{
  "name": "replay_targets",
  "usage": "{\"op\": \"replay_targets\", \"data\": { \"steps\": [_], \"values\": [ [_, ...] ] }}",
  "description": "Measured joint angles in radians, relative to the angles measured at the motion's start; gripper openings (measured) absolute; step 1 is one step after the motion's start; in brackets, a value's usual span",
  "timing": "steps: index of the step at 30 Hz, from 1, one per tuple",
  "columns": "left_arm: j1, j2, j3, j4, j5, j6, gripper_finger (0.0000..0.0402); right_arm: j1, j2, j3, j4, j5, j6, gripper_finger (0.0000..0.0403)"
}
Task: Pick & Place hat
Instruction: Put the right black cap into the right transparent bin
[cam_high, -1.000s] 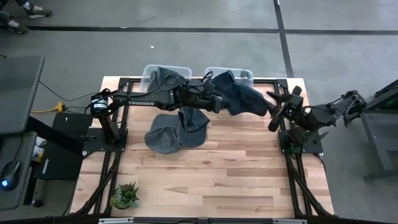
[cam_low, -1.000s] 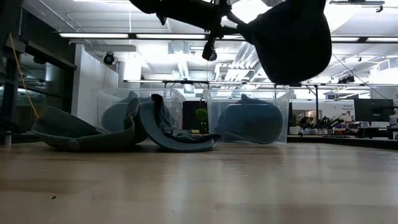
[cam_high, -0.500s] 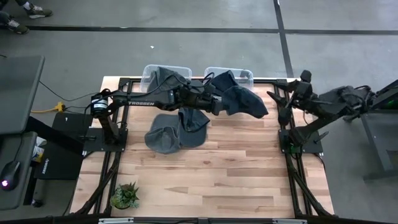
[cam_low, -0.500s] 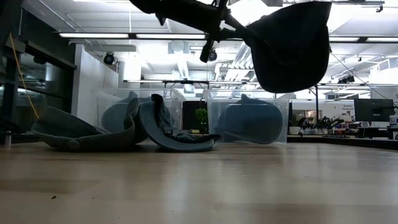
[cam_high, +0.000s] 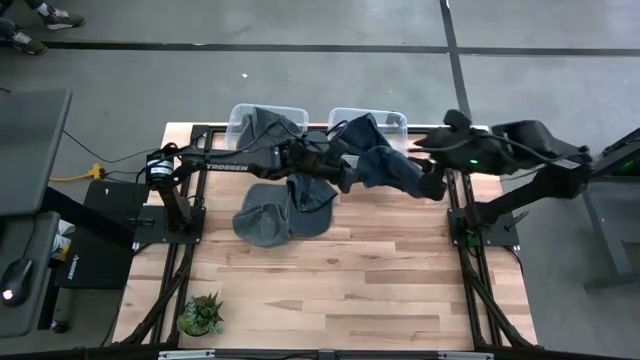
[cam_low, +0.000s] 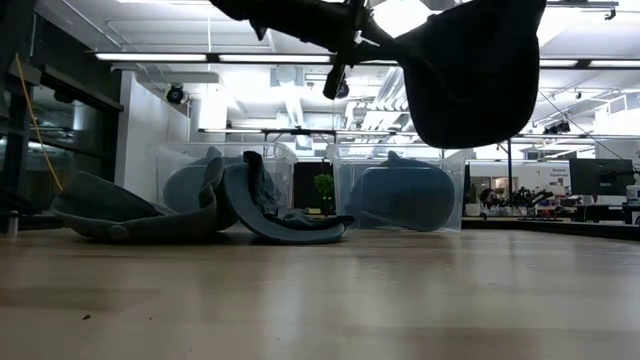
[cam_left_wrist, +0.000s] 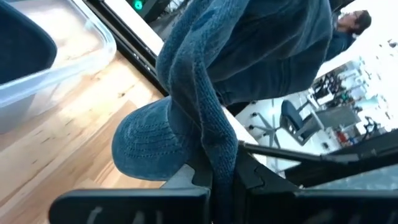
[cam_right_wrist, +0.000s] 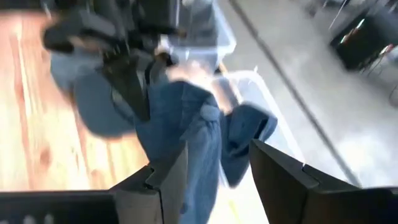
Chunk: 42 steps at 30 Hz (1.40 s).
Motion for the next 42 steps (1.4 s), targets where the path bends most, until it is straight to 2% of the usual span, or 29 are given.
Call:
{"op": "replay_targets", "data": {
  "steps": [5,12,17,22,30,38,42],
  "values": [
    [-0.004,0.000,0.000,-0.030,0.009,0.031,0.0004,-0.075,0.064,0.049,-0.052,-0.124,0.000,0.0201],
    [-0.005,0.000,0.000,-0.042,0.006,0.064,0.0004,-0.161,0.125,0.049,-0.064,-0.308,0.008,0.0258],
    [-0.005,0.000,0.000,-0.042,0.005,0.084,0.0004,-0.206,0.181,0.049,-0.092,-0.329,0.007,0.0272],
    [-0.004,0.000,0.000,-0.042,-0.006,0.101,0.0004,-0.240,0.236,0.049,-0.115,-0.386,0.024,0.0273],
    [-0.004,0.000,0.000,-0.040,0.003,0.116,0.0004,-0.269,0.320,0.048,-0.178,-0.410,0.064,0.0273],
    [-0.004,0.000,0.000,-0.040,0.040,0.131,0.0004,-0.272,0.361,0.036,-0.202,-0.443,0.107,0.0273],
    [-0.003,0.000,0.000,-0.041,0.056,0.152,0.0004,-0.272,0.350,-0.020,-0.202,-0.435,0.162,0.0273]
  ]
}}
